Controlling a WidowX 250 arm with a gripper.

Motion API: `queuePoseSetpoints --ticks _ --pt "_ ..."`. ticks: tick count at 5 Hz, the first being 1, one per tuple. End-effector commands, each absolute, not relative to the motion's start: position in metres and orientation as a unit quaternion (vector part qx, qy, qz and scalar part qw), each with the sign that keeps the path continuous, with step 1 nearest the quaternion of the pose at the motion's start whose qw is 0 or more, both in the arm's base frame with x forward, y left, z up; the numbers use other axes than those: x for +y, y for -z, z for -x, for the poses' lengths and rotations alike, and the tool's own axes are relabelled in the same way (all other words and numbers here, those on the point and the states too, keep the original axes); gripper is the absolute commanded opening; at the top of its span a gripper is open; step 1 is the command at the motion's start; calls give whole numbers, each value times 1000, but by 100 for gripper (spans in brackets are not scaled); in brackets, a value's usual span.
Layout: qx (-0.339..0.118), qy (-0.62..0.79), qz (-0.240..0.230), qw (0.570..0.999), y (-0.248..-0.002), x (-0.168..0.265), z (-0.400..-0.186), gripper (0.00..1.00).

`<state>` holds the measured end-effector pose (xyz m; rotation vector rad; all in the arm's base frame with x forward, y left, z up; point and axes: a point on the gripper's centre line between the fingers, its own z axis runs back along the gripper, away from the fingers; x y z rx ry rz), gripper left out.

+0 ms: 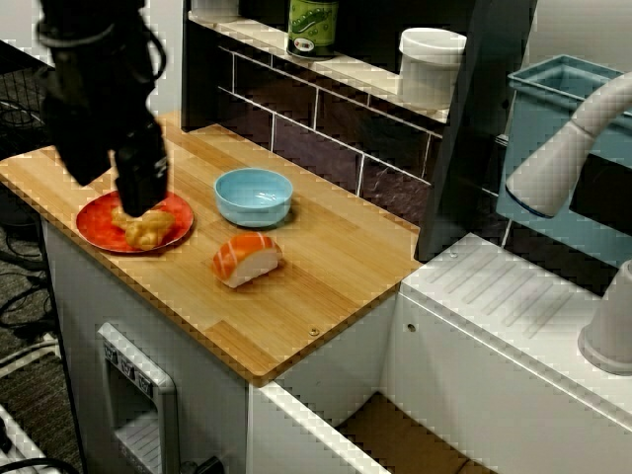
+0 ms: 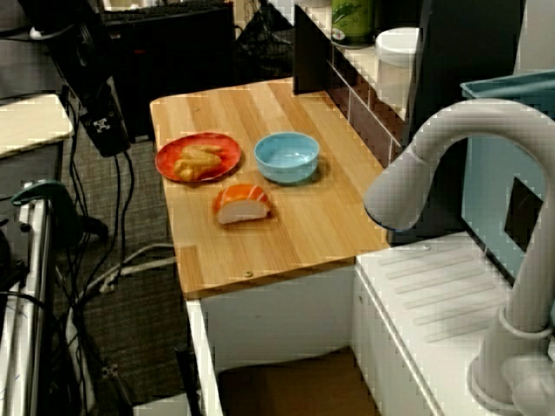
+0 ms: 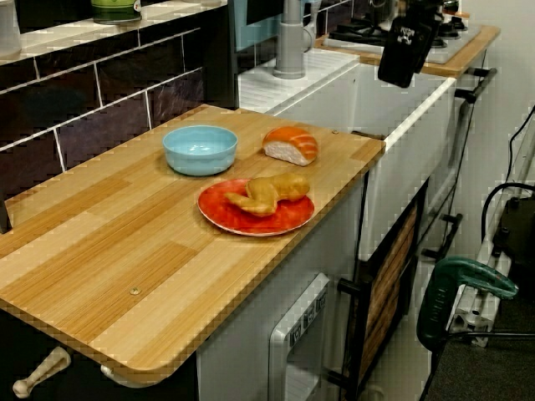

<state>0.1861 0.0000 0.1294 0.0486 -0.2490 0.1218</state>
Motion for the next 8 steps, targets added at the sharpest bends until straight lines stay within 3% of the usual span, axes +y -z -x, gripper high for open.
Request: queuePoseSetpoints --ticks 1,2,4,6,8 --pt "-146 -69 -18 987 -105 1 -210 100" --pt "-174 -70 -18 982 -89 -7 -227 100" --pt "-176 -68 -39 981 -75 -16 -256 100" --pt "-165 -44 -35 985 -74 -16 -265 100" --pt "-146 -33 3 989 -73 -1 -272 100"
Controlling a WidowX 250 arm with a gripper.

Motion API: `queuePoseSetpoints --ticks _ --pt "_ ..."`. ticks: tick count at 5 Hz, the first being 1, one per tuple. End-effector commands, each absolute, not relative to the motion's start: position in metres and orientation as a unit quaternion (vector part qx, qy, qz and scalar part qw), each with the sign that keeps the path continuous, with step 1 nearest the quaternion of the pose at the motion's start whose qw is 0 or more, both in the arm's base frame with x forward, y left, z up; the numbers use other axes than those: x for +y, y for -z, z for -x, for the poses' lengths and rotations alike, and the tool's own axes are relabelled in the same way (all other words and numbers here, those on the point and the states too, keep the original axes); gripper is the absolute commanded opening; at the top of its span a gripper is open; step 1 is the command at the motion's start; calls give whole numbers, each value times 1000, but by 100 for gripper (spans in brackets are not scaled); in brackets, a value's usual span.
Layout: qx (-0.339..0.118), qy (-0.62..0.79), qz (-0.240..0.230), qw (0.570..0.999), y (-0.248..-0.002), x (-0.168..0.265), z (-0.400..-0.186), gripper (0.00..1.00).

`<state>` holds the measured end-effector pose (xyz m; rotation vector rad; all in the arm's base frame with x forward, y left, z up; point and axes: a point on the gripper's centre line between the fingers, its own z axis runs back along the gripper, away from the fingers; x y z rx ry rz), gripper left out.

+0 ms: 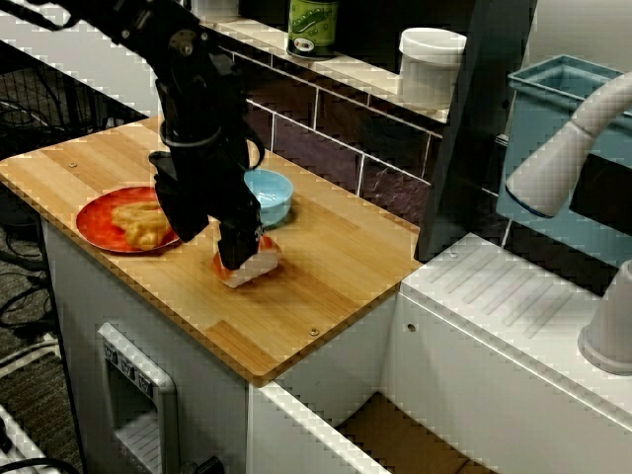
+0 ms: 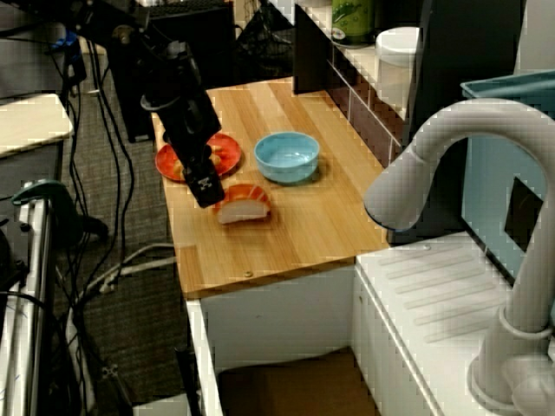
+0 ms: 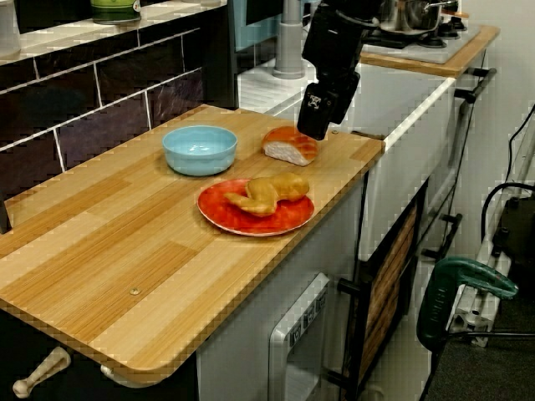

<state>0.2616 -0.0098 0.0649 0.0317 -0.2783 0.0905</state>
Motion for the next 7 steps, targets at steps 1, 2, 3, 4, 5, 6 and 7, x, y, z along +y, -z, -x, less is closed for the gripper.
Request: queuePoseSetpoints --ticks 1,2,3,4,5,6,7 --pt "-139 -30 4 990 -68 2 -275 100" --pt "-135 -42 8 990 -63 7 -278 100" --pt "-135 -43 10 990 -58 5 -279 100" --pt "-131 -47 17 990 -60 2 -279 100" --pt "-130 -50 23 990 -65 1 -277 100" --pt "-130 -50 30 990 -74 -1 -274 100" --pt "-129 -49 36 990 -75 -2 -272 100"
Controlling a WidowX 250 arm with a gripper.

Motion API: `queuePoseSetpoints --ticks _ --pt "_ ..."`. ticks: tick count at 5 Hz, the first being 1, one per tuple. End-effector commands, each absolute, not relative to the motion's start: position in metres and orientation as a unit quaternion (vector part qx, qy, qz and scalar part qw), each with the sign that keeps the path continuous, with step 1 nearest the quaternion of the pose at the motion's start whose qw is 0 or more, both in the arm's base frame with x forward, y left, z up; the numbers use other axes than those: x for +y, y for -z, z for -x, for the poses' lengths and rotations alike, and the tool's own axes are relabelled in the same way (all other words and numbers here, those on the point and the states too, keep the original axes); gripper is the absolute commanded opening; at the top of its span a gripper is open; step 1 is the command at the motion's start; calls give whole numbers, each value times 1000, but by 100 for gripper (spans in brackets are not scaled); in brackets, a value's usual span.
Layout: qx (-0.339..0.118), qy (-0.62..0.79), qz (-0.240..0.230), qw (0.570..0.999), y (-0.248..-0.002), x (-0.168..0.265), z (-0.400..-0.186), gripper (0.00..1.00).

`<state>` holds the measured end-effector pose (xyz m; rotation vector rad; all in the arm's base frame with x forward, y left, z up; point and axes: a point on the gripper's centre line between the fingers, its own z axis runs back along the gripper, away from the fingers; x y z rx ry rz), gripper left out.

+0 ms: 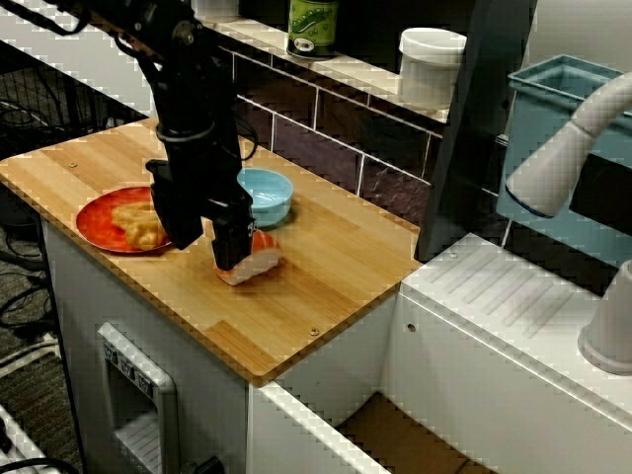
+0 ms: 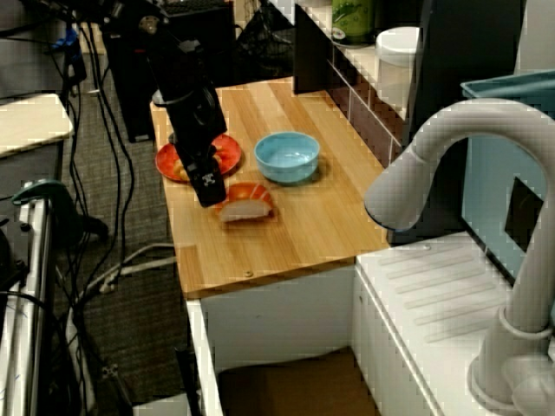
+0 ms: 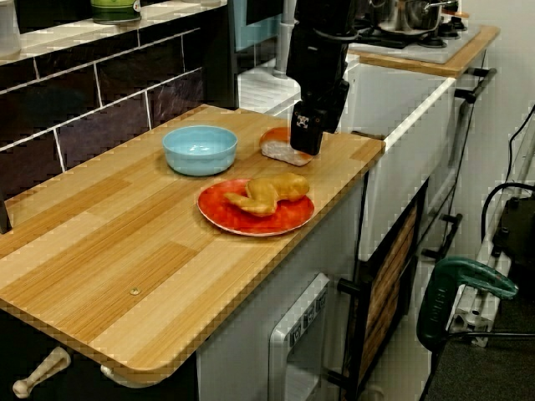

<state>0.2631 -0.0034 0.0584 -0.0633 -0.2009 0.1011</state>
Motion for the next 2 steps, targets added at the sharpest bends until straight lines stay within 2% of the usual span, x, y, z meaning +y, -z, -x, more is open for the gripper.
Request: queuePoseSetpoints --ticks 1,2 --pt "-138 -45 19 989 -72 -8 -274 100" --pt "-142 -42 -1 989 -64 -16 -277 100"
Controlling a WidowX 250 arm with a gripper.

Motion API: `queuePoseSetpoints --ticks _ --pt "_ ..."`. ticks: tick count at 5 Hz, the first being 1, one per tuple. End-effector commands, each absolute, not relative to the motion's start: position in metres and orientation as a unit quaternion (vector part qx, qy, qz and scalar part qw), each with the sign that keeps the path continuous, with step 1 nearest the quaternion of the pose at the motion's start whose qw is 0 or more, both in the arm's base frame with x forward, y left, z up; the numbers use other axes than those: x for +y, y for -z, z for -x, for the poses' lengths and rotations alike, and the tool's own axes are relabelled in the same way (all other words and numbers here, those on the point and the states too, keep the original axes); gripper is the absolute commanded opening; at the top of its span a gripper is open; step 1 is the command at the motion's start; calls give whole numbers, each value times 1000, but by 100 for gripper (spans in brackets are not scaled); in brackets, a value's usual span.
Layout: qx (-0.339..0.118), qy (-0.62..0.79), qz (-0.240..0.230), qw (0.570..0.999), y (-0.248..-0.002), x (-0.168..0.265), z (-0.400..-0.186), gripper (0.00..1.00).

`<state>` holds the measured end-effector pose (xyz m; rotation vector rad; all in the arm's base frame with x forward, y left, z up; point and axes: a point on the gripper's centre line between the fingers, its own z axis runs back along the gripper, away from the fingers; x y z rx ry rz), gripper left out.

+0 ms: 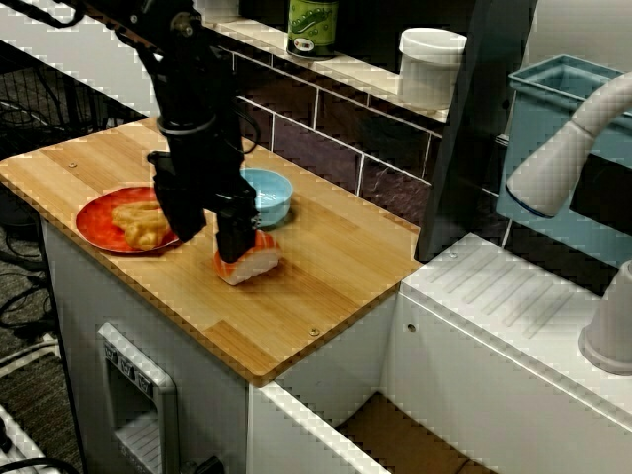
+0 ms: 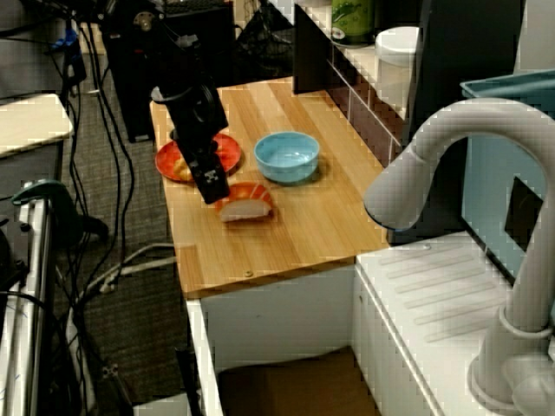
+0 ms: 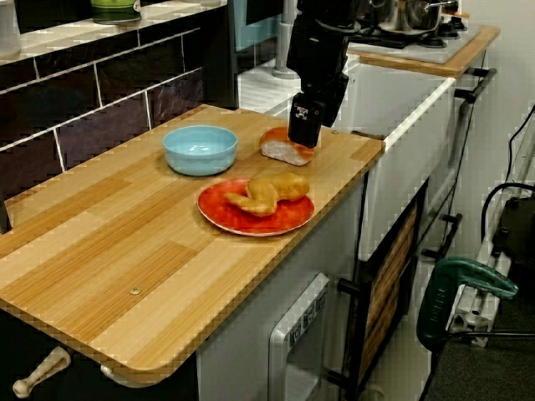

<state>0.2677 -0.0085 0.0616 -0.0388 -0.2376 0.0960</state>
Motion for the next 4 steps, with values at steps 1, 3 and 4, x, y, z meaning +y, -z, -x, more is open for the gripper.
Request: queuePoseSetpoints --ticks 1,3,4 --pt "-138 -43 -6 989 -56 -20 -282 100" --pt "-120 -45 -13 992 -46 -15 -292 100" --pt "-120 -47 -7 992 -50 -10 -290 100"
